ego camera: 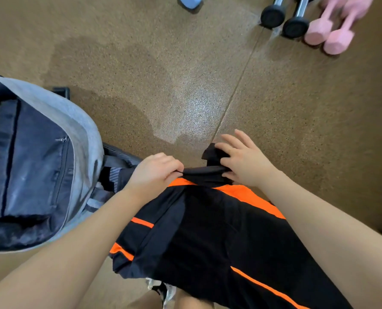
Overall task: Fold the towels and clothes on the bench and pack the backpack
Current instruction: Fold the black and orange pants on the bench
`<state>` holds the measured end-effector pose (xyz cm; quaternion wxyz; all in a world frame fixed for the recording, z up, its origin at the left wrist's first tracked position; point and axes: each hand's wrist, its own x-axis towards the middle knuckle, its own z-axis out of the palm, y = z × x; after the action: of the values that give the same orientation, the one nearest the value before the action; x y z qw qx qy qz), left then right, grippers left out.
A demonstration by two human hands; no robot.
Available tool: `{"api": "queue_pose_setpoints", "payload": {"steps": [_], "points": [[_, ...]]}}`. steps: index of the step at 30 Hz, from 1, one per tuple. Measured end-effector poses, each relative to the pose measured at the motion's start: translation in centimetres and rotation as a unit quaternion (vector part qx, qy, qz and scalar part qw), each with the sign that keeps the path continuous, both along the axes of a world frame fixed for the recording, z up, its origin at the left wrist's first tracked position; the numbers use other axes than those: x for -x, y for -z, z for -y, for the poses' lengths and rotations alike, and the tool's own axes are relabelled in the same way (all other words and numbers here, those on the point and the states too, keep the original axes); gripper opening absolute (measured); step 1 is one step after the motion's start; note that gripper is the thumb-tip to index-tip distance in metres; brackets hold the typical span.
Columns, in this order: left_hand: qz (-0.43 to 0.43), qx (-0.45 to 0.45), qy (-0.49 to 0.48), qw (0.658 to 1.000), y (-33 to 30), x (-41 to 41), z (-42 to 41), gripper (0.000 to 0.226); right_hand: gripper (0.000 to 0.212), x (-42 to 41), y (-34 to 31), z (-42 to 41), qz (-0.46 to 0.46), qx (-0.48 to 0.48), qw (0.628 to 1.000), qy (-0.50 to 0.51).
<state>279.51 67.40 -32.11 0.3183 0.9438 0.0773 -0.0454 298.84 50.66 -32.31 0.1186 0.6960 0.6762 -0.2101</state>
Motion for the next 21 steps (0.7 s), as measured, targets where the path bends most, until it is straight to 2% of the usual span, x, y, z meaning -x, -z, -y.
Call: {"api": "queue_pose_setpoints", "payload": {"steps": [3,6,8,10,12,14,16,17,18,19,20,21], "points": [[-0.03,-0.061,-0.012,0.998,-0.8,1.4,0.1,0.025,0.026,1.1,-2.1,3.0,0.009,-0.022,0.999,-0.029],[-0.102,-0.023,-0.065,0.992,-1.3,2.6,1.0,0.015,0.019,4.6,-3.9,5.2,-0.023,0.003,0.999,-0.026],[-0.157,-0.009,-0.098,0.983,-1.1,3.6,1.8,0.014,0.018,8.4,-4.1,5.9,-0.065,0.064,0.994,0.063],[-0.187,-0.024,-0.128,0.974,-1.1,4.5,2.6,0.016,0.023,12.2,-3.9,6.3,-0.103,0.047,0.975,0.191],[-0.209,-0.017,-0.193,0.959,-0.8,5.4,3.5,0.018,0.019,15.5,-3.5,6.1,-0.144,0.035,0.944,0.295],[-0.237,0.067,-0.305,0.92,-0.4,6.0,4.6,0.021,0.034,18.3,-2.7,6.0,-0.169,0.075,0.91,0.37],[-0.255,0.221,-0.416,0.844,-0.1,6.0,6.0,0.018,0.06,20.2,-2.1,6.1,-0.175,0.106,0.875,0.439],[-0.254,0.294,-0.458,0.799,-0.1,5.8,6.7,0.02,0.066,20.8,-2.2,6.1,-0.174,0.107,0.855,0.476],[-0.248,0.349,-0.49,0.759,0.1,5.4,7.3,0.026,0.066,21.3,-2.1,6.1,-0.183,0.105,0.831,0.515],[-0.238,0.383,-0.509,0.733,0.1,4.9,7.6,0.033,0.064,21.5,-2.0,6.2,-0.193,0.094,0.805,0.553],[-0.224,0.398,-0.521,0.721,0.2,4.3,7.7,0.037,0.061,21.8,-2.0,6.4,-0.2,0.079,0.786,0.579],[-0.21,0.403,-0.526,0.719,0.1,3.7,7.7,0.038,0.058,22.1,-2.1,6.6,-0.202,0.064,0.786,0.581]]}}
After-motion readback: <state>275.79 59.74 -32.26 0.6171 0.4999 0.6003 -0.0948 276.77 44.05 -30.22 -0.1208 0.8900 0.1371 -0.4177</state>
